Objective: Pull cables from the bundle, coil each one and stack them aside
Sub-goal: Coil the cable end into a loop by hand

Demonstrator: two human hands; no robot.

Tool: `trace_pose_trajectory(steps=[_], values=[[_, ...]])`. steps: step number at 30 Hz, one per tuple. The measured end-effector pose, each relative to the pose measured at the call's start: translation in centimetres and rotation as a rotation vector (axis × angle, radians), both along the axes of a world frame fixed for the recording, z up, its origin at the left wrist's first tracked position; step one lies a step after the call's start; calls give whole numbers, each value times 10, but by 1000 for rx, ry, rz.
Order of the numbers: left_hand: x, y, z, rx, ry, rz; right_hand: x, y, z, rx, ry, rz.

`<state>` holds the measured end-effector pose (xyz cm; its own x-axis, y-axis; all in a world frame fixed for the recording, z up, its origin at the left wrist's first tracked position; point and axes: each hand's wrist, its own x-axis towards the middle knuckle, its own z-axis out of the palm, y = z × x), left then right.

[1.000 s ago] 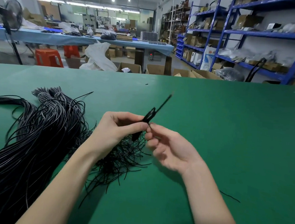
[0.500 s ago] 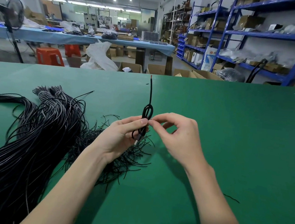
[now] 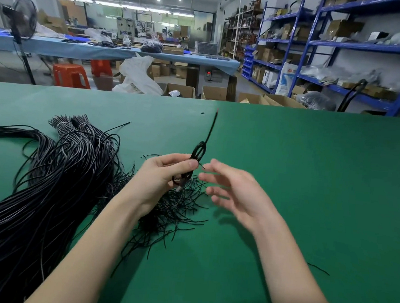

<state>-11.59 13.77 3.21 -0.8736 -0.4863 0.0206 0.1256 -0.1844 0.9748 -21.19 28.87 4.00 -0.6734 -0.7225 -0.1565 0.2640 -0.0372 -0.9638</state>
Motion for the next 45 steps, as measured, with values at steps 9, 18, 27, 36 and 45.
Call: trace_pose_trajectory(steps=[9,18,27,36,45], values=[[-7,14,-2,249,-191,-61,-4,-2,-16,62,1206,-336],[-13,19,-6,513,-129,-161,-6,-6,-36,-17,1287,-472],[-6,4,-12,-19,-45,-29,4,-17,-21,-289,-824,37],[-11,5,-5,239,-179,10,-4,-7,-24,137,723,-196],[-5,0,-5,116,-113,-38,12,-26,-24,7,341,-306]])
